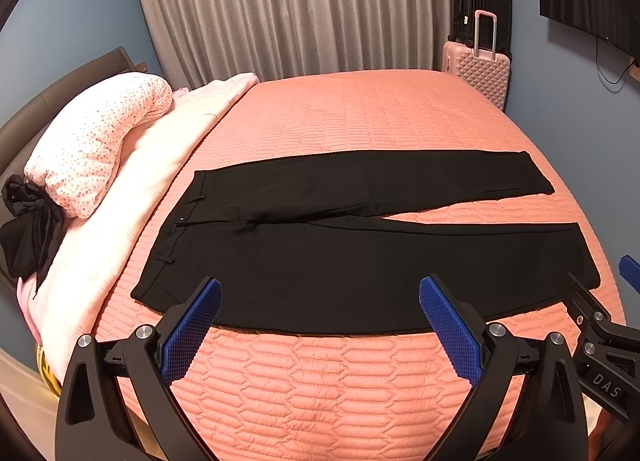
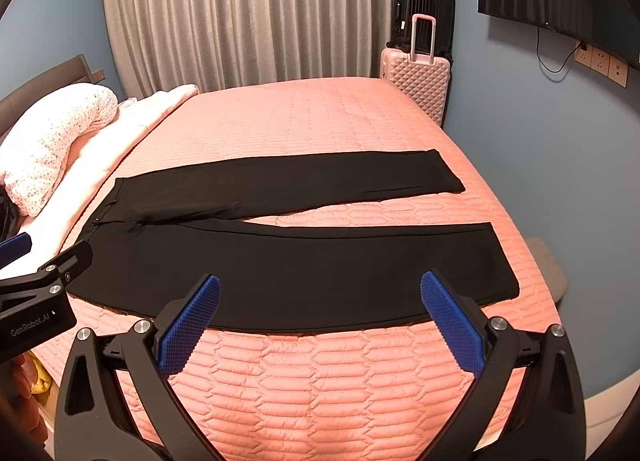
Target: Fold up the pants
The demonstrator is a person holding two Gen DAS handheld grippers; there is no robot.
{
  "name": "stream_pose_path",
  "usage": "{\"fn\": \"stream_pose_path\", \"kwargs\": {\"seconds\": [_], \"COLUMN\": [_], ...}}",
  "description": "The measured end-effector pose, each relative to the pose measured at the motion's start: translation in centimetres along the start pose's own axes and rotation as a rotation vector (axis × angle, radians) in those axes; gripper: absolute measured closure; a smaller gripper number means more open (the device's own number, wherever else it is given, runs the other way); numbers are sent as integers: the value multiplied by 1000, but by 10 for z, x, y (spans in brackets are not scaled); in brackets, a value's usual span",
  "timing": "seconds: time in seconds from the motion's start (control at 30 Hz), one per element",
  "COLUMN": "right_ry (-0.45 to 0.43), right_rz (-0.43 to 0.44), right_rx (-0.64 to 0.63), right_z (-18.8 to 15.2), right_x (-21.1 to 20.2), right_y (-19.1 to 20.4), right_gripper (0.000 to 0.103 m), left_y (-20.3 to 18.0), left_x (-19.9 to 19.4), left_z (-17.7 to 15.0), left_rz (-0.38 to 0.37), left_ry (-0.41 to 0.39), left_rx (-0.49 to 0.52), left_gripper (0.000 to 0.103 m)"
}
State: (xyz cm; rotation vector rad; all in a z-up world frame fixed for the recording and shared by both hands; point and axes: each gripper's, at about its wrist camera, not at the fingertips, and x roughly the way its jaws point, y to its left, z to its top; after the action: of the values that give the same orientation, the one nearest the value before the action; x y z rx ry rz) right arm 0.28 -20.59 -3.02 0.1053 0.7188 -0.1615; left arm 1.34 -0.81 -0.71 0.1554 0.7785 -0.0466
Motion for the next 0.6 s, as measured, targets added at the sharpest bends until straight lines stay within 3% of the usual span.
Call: {"fn": "stream_pose_path", "kwargs": {"seconds": [0.23,0.37,0.47,0.6], "right_ry": [9,35,55,46], "right_rz": [4,68,109,51], "right_rx": [6,2,-20,-42], "right_z": [0,-3,0,21], "right_x": [7,19,36,73], "right_y": [-1,-8,-23,-68], "right_gripper": [5,5,5,5], "left_y": [0,-1,3,6], "left_x": [5,13,23,44], "left_z": [2,1,2,5], "left_rz": [0,-4,-20,-56], "left_ry": [8,18,27,46], "left_rx": [4,6,-17,-63], "left_gripper": [5,5,5,5]}}
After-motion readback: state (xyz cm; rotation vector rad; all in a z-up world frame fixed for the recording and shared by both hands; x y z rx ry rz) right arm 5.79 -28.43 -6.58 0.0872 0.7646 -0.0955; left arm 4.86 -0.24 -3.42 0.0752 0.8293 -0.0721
